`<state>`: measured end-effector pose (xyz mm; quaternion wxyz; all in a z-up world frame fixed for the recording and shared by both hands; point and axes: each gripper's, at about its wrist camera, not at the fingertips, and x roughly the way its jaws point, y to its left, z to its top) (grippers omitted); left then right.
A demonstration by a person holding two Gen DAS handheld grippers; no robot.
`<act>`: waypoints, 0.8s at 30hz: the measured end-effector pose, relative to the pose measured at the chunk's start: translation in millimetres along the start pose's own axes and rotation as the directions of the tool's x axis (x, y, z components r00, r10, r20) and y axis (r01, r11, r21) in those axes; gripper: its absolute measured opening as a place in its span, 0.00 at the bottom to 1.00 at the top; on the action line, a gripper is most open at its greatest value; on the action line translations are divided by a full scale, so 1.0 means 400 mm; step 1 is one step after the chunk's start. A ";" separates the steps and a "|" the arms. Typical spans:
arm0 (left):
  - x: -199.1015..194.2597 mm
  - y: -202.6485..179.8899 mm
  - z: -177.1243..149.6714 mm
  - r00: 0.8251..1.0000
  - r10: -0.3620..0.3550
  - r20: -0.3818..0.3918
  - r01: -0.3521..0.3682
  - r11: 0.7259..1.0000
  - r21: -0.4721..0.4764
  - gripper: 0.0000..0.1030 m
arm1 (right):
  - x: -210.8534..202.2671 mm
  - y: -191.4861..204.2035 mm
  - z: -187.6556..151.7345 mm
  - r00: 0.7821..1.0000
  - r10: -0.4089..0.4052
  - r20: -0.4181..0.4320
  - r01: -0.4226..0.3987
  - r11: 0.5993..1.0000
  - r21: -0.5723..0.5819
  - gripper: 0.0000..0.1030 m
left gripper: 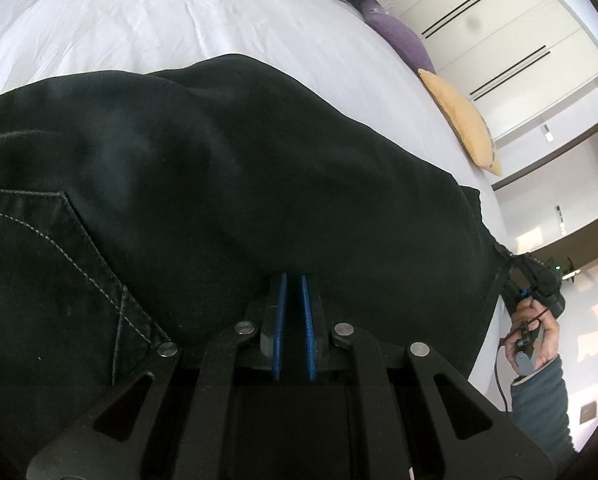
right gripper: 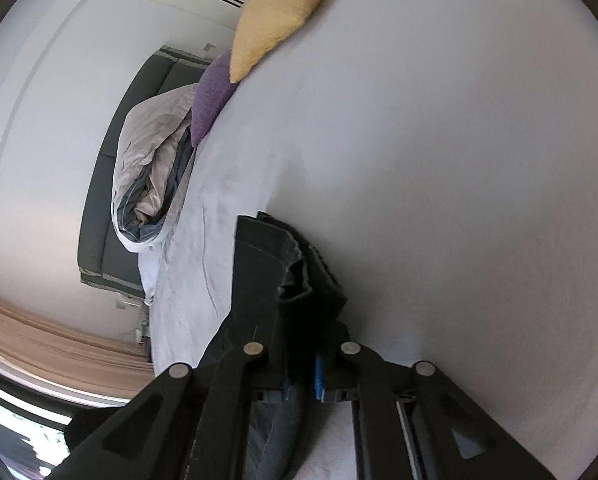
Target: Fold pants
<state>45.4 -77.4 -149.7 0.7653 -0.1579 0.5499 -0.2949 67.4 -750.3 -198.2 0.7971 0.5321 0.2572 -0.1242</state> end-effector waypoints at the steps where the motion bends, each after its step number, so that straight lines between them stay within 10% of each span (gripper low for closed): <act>1: 0.014 -0.008 0.006 1.000 0.000 -0.001 0.000 1.000 -0.001 0.08 | 0.000 0.015 -0.003 1.000 -0.010 0.007 0.010 1.000 -0.018 0.09; 9: 0.035 -0.023 -0.001 1.000 -0.023 0.007 0.023 1.000 -0.016 0.08 | -0.012 0.220 -0.081 0.997 -0.055 0.046 0.065 0.955 -0.288 0.09; 13: 0.035 -0.013 0.000 0.999 -0.037 0.015 0.037 0.999 -0.025 0.08 | 0.015 0.460 -0.323 0.996 -0.086 -0.018 0.046 0.689 -0.723 0.09; 16: 0.031 -0.004 0.000 0.999 -0.051 0.017 0.052 0.998 -0.036 0.08 | 0.086 0.536 -0.628 0.978 -0.203 -0.045 0.015 0.287 -0.958 0.08; 18: 0.031 -0.003 0.000 0.998 -0.055 0.017 0.056 0.998 -0.040 0.08 | 0.131 0.514 -0.726 0.963 -0.261 -0.067 -0.010 0.214 -0.977 0.08; 24: 0.010 0.003 0.004 0.998 -0.061 0.011 0.062 0.995 -0.077 0.08 | 0.150 0.481 -0.776 0.961 -0.278 -0.014 0.042 0.195 -0.980 0.08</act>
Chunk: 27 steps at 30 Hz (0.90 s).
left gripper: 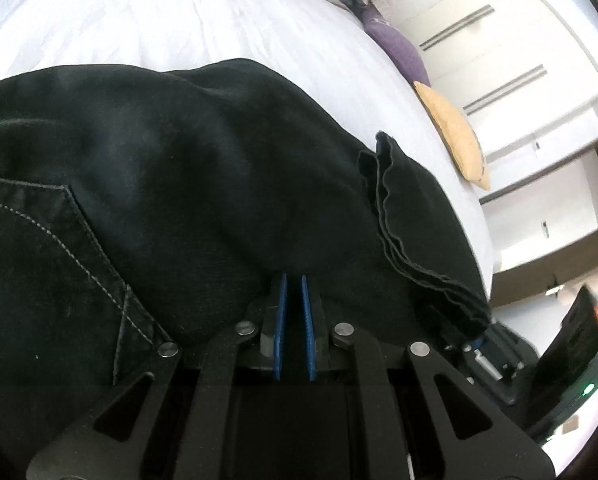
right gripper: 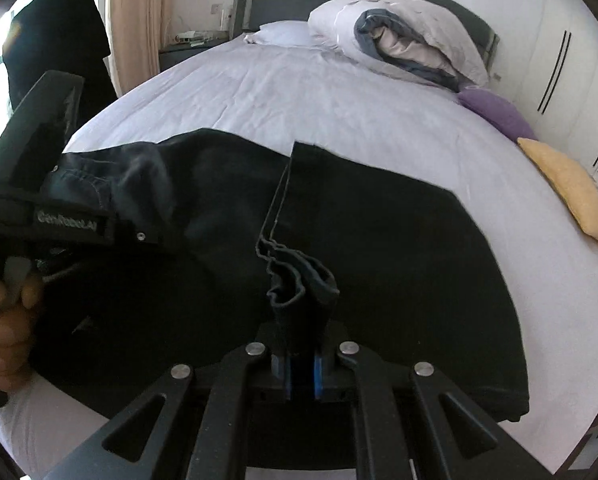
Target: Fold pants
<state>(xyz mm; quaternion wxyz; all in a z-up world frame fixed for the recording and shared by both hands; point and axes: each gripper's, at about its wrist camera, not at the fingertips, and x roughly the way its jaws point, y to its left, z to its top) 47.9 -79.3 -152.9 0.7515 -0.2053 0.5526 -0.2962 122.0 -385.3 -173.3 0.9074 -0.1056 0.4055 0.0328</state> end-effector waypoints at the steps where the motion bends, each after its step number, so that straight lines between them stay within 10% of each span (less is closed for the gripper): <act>1: -0.008 -0.003 0.007 1.000 -0.006 -0.008 0.005 0.999 -0.031 0.11 | -0.004 0.003 -0.002 1.000 -0.010 0.009 0.010 1.000 -0.017 0.08; 3: -0.021 -0.016 0.014 0.999 -0.051 -0.017 0.050 0.997 -0.058 0.39 | -0.014 0.018 -0.010 0.999 -0.036 0.033 0.038 0.998 -0.058 0.08; 5: -0.036 -0.036 0.025 0.994 -0.113 0.001 0.113 0.990 -0.079 0.88 | -0.034 0.039 -0.018 0.995 -0.066 0.073 0.073 0.993 -0.091 0.08; 7: -0.039 -0.043 0.038 0.989 -0.146 0.009 0.146 0.983 -0.109 0.91 | -0.061 0.061 -0.025 0.989 -0.090 0.114 0.103 0.988 -0.119 0.08; 18: -0.030 0.002 0.072 0.982 -0.185 -0.027 0.178 0.970 -0.167 0.87 | -0.142 0.175 -0.057 0.977 -0.105 0.185 0.146 0.964 -0.222 0.08; 23: -0.040 0.035 0.098 0.986 -0.145 -0.079 0.132 0.981 -0.143 0.34 | -0.146 0.210 -0.049 0.977 -0.102 0.184 0.150 0.953 -0.263 0.08; 27: -0.057 0.057 0.122 0.991 -0.083 -0.105 0.074 0.994 -0.084 0.13 | -0.155 0.255 -0.043 0.976 -0.087 0.198 0.147 0.939 -0.311 0.08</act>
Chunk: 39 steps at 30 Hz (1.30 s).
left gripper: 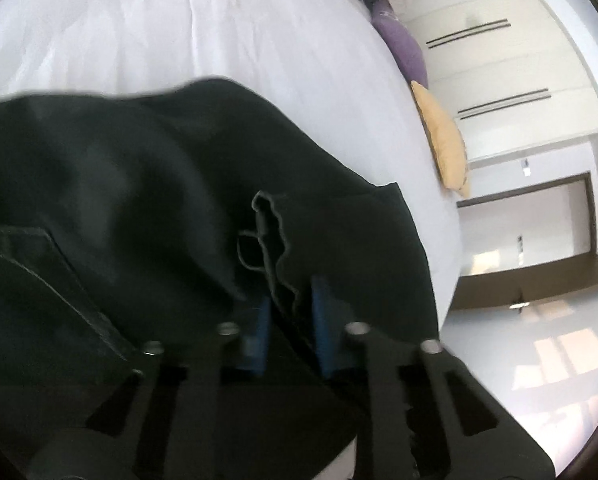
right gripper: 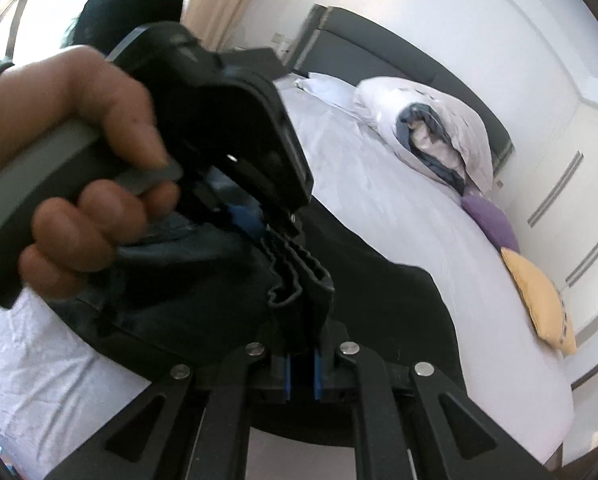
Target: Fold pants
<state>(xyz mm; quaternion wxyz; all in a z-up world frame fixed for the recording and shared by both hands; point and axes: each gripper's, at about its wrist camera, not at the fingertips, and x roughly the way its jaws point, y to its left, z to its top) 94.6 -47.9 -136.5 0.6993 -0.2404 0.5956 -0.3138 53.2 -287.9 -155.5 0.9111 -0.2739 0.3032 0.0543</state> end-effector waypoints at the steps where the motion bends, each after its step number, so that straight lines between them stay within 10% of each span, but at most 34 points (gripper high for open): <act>1: -0.011 -0.001 0.002 1.000 0.005 0.005 -0.005 1.000 0.015 0.10 | -0.004 0.012 0.006 1.000 0.001 0.005 -0.001 1.000 -0.017 0.08; 20: -0.138 0.122 0.005 0.982 0.186 0.041 -0.190 0.974 0.128 0.13 | 0.045 0.195 0.038 0.993 0.096 -0.062 -0.104 0.983 -0.152 0.09; 25: -0.150 0.138 0.009 0.974 0.220 0.055 -0.226 0.966 0.124 0.26 | 0.062 0.169 0.034 0.974 0.190 -0.119 -0.200 0.977 -0.077 0.28; 27: -0.188 0.141 0.013 0.962 0.258 0.085 -0.268 0.955 0.129 0.32 | 0.051 0.114 0.031 0.943 0.307 -0.126 -0.304 0.952 0.043 0.54; 29: -0.232 0.137 0.014 0.937 0.322 0.134 -0.338 0.934 0.116 0.64 | 0.034 0.044 0.025 0.894 0.434 -0.111 -0.412 0.894 0.173 0.56; 33: -0.330 0.108 -0.002 0.901 0.344 0.263 -0.386 0.914 0.124 0.65 | 0.023 -0.157 0.023 0.774 0.633 0.009 -0.592 0.720 0.362 0.56; 39: -0.255 -0.006 -0.119 0.934 0.220 0.281 -0.299 0.911 0.282 0.65 | 0.237 -0.499 -0.011 0.614 0.773 0.161 -0.672 0.405 0.620 0.55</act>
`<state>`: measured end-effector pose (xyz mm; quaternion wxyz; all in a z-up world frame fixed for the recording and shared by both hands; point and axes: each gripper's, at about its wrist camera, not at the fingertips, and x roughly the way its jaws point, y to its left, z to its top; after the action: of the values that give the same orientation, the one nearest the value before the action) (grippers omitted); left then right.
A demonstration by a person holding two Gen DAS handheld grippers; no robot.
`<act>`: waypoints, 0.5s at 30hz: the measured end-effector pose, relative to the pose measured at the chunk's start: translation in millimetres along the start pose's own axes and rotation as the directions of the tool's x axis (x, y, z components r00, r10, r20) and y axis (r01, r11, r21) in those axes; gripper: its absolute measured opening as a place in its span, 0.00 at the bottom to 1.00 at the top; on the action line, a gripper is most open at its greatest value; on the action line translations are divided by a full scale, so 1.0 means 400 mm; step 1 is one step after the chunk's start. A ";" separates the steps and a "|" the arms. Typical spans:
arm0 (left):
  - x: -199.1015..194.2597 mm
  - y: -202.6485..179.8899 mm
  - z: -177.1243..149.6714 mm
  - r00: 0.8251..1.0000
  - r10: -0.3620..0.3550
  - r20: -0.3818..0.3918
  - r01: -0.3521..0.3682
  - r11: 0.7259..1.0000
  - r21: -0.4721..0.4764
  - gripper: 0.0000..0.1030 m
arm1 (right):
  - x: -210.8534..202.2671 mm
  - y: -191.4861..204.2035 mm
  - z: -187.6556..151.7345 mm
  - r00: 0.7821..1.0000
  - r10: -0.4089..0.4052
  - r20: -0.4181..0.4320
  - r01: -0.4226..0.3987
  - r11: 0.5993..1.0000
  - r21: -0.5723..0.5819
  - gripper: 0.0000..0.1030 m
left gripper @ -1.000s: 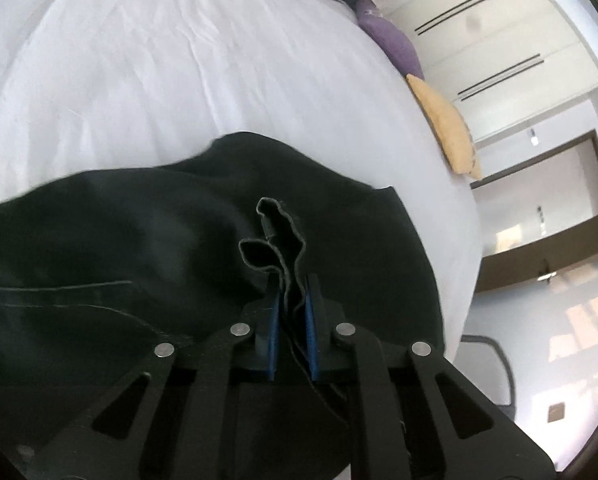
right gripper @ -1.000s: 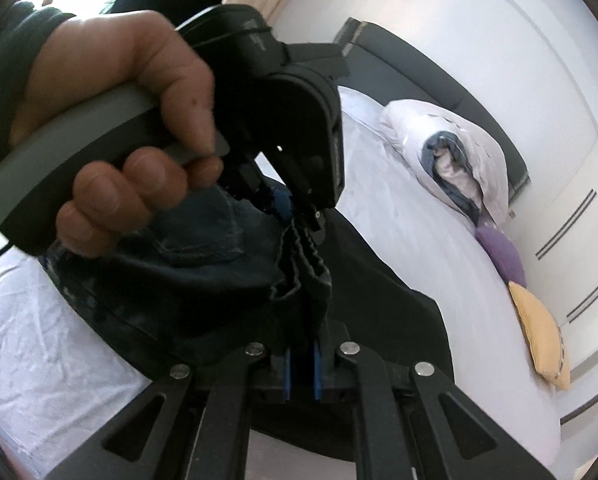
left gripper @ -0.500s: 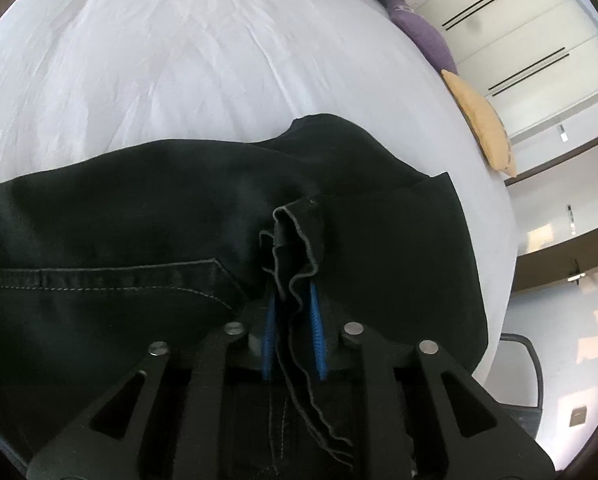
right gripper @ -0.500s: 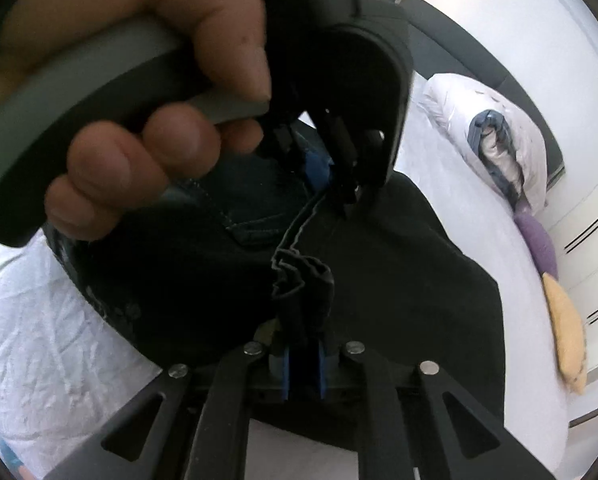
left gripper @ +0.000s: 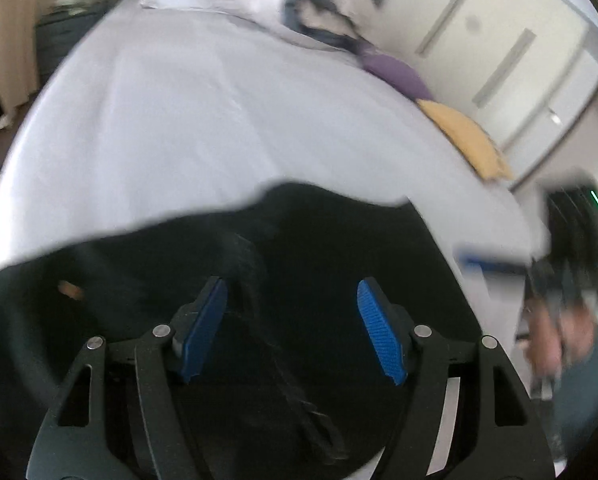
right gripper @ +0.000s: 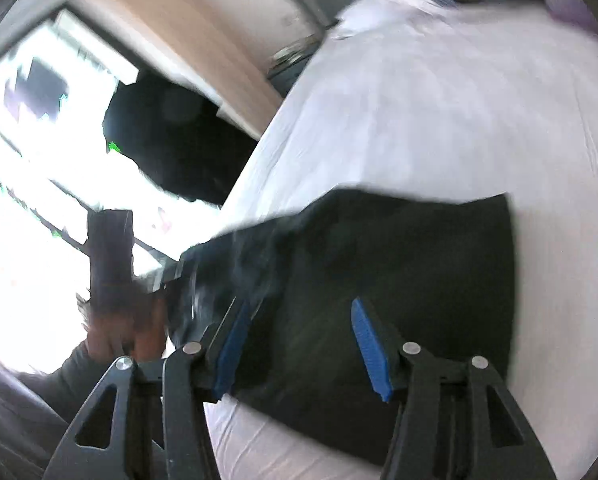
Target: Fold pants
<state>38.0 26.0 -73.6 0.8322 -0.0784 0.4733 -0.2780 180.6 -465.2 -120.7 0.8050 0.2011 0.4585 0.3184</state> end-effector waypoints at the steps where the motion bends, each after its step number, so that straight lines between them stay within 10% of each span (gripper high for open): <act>1: 0.023 -0.013 -0.020 1.000 -0.022 -0.017 0.023 1.000 0.008 0.65 | 0.000 -0.045 0.029 0.999 0.036 -0.001 -0.036 0.998 0.049 0.55; 7: 0.128 -0.030 -0.102 0.994 0.033 -0.100 -0.031 0.999 0.028 0.62 | 0.089 -0.254 0.094 0.996 0.072 -0.062 -0.056 0.972 0.227 0.54; 15: 0.131 -0.052 -0.129 0.994 0.071 -0.080 -0.065 0.995 0.081 0.62 | 0.034 -0.232 -0.137 0.984 0.139 -0.109 -0.111 0.966 0.232 0.42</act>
<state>8.0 -12.8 -132.2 0.8232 -0.0177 0.4985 -0.2710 168.6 -520.6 -213.4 0.7253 0.2994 0.5271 0.3263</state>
